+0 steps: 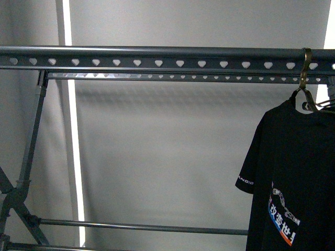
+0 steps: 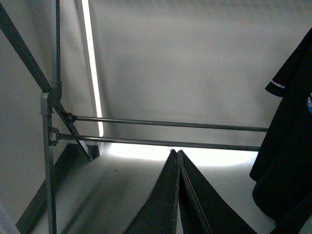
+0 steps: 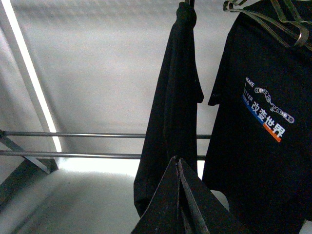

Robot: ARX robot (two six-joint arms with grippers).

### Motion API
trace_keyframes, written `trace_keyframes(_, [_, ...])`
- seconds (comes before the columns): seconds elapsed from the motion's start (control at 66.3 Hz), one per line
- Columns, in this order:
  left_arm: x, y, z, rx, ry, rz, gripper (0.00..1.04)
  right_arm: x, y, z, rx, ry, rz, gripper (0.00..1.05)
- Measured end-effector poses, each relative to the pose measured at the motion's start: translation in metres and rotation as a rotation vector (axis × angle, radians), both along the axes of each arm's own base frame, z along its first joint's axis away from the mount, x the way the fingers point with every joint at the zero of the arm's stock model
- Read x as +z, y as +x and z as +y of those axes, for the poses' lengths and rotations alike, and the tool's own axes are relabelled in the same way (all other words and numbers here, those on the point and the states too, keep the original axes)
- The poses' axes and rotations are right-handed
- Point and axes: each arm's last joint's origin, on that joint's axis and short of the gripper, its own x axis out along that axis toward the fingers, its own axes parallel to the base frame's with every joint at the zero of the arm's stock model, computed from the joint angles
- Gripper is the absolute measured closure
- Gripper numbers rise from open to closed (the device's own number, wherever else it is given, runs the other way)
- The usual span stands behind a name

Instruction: Hang clothes on hanger

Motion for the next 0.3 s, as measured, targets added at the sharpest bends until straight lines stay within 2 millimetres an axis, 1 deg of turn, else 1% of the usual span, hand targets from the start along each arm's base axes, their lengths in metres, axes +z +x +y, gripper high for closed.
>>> trace_keyframes(0.045, [0.0, 0.0, 0.0, 0.0, 0.0, 0.0, 0.93, 0.0, 0.0, 0.0, 0.0, 0.001, 0.0, 0.94])
trace_keyframes(0.075, [0.0, 0.0, 0.0, 0.0, 0.0, 0.0, 0.86, 0.0, 0.0, 0.0, 0.0, 0.001, 0.0, 0.87])
trace_keyframes(0.241, [0.0, 0.0, 0.0, 0.0, 0.0, 0.0, 0.57, 0.0, 0.0, 0.0, 0.0, 0.001, 0.0, 0.59])
trace_keyframes(0.302, [0.0, 0.0, 0.0, 0.0, 0.0, 0.0, 0.43, 0.0, 0.0, 0.0, 0.0, 0.001, 0.0, 0.45])
